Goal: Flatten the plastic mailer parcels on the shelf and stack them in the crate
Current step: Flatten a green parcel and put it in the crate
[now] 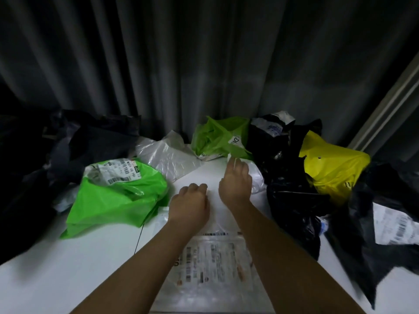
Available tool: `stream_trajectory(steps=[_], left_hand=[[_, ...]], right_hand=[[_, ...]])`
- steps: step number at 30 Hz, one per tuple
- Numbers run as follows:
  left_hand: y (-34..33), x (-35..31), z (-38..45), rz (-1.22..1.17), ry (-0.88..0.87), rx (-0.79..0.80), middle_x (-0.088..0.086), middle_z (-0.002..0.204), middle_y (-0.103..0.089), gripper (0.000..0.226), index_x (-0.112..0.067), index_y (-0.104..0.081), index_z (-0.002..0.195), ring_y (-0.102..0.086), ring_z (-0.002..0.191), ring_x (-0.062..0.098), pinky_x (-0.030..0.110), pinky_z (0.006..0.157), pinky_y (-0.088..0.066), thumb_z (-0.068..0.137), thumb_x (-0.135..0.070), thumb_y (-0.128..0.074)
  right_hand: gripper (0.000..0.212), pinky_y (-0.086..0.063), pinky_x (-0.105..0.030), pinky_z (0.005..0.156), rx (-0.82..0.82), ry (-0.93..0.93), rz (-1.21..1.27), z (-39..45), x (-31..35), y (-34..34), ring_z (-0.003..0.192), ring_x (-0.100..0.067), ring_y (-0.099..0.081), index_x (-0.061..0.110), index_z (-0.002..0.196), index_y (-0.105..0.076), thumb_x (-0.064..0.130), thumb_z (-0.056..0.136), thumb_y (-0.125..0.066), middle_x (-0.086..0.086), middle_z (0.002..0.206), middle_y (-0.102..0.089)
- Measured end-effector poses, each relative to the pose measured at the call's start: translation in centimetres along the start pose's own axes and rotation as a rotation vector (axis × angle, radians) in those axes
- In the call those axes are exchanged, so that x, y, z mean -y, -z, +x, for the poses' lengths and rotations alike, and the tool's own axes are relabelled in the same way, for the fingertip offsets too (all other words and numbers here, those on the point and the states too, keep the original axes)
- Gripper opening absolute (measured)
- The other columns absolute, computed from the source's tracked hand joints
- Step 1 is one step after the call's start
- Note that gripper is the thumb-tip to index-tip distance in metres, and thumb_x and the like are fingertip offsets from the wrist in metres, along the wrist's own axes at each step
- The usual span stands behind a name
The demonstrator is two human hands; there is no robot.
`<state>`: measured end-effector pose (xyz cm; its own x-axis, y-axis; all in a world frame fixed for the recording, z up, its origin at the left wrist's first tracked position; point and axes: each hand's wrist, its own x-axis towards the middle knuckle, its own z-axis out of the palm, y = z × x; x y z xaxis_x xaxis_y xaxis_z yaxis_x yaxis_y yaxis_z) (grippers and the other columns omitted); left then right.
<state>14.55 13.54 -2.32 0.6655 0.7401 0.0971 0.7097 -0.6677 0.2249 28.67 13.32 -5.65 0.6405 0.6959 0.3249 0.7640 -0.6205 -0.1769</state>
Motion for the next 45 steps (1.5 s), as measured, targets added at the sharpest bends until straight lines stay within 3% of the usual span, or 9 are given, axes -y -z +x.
stream_trajectory(steps=[3,7,13,18,21,29,35,39,45], left_hand=[[-0.3,-0.1,1.3,0.049,0.000,-0.025,0.007,0.132,-0.049,0.042,-0.015,-0.042,0.135,-0.044,0.123,0.026,0.036,0.092,-0.043,0.094,-0.017,-0.036],[-0.5,0.1,2.0,0.008,0.040,-0.003,0.009,0.135,-0.046,0.045,-0.012,-0.039,0.138,-0.041,0.125,0.026,0.037,0.094,-0.043,0.092,-0.013,-0.038],[0.9,-0.4,0.4,-0.149,0.106,-0.024,0.012,0.141,-0.040,0.057,-0.007,-0.021,0.147,-0.040,0.128,0.029,0.037,0.096,-0.042,0.093,-0.012,-0.039],[3.5,-1.5,-2.0,-0.345,0.158,-0.139,0.018,0.143,-0.038,0.059,-0.003,-0.019,0.148,-0.045,0.123,0.035,0.041,0.094,-0.040,0.095,-0.014,-0.041],[5.0,-2.1,-3.8,-0.521,0.225,-0.191,0.017,0.146,-0.037,0.052,-0.005,-0.025,0.147,-0.040,0.129,0.034,0.040,0.099,-0.038,0.100,-0.022,-0.037],[6.9,-2.2,-9.4,-0.840,0.367,-0.024,0.008,0.157,-0.023,0.058,-0.011,-0.019,0.151,-0.025,0.143,0.026,0.034,0.113,-0.021,0.103,-0.043,-0.022],[6.0,-1.9,-12.2,-1.202,0.456,0.059,0.012,0.118,-0.061,0.047,-0.012,-0.053,0.124,-0.060,0.103,0.026,0.040,0.095,-0.047,0.102,-0.045,-0.029],[5.6,-1.3,-13.9,-1.411,0.565,0.137,0.006,0.074,-0.060,0.041,-0.011,-0.062,0.097,-0.054,0.061,0.018,0.028,0.066,-0.046,0.101,-0.044,-0.037],[4.9,0.2,-15.2,-1.451,0.602,0.064,0.006,0.094,-0.052,0.021,-0.015,-0.045,0.116,-0.052,0.070,0.016,0.026,0.059,-0.053,0.103,-0.030,-0.038]], right_hand=[[0.032,-0.045,-0.024,0.059,-0.080,0.013,-0.162,1.3,-0.3,-0.9,0.071,-0.021,-0.062,0.012,0.088,-0.072,0.015,0.058,-0.061,-0.004,0.073,-0.064],[0.010,-0.042,-0.025,0.056,-0.112,0.074,-0.205,1.3,-0.4,-0.4,0.062,-0.020,-0.059,0.018,0.064,-0.065,0.013,0.060,-0.058,-0.001,0.064,-0.060],[0.019,-0.045,-0.038,0.076,-0.081,0.104,0.287,-3.2,-0.4,2.3,0.095,-0.034,-0.059,0.008,0.104,-0.066,0.010,0.086,-0.060,-0.013,0.101,-0.064],[0.016,-0.035,-0.027,0.065,-0.114,-0.041,0.706,-8.0,-1.0,6.8,0.086,-0.025,-0.059,0.005,0.102,-0.061,0.018,0.093,-0.057,-0.011,0.096,-0.062],[0.007,-0.044,-0.028,0.068,-0.058,-0.207,0.992,-9.6,-1.1,9.5,0.087,-0.023,-0.064,0.014,0.097,-0.059,0.018,0.091,-0.060,-0.007,0.092,-0.065],[0.016,-0.056,-0.025,0.079,0.138,-0.436,1.665,-14.6,-1.4,15.4,0.094,-0.017,-0.069,0.014,0.106,-0.063,0.009,0.091,-0.063,-0.003,0.102,-0.070],[0.013,-0.056,-0.028,0.085,0.250,-0.495,1.786,-17.6,-1.3,16.2,0.093,-0.019,-0.070,0.010,0.103,-0.060,0.007,0.091,-0.062,-0.009,0.106,-0.069],[0.027,-0.055,-0.030,0.085,0.343,-0.536,1.874,-19.5,-1.2,15.7,0.101,-0.025,-0.068,0.004,0.117,-0.055,0.008,0.091,-0.062,-0.015,0.116,-0.067],[0.009,-0.051,-0.034,0.090,0.489,-0.563,1.789,-21.1,-2.1,14.8,0.089,-0.021,-0.067,0.012,0.099,-0.062,0.016,0.093,-0.058,-0.007,0.098,-0.069]])
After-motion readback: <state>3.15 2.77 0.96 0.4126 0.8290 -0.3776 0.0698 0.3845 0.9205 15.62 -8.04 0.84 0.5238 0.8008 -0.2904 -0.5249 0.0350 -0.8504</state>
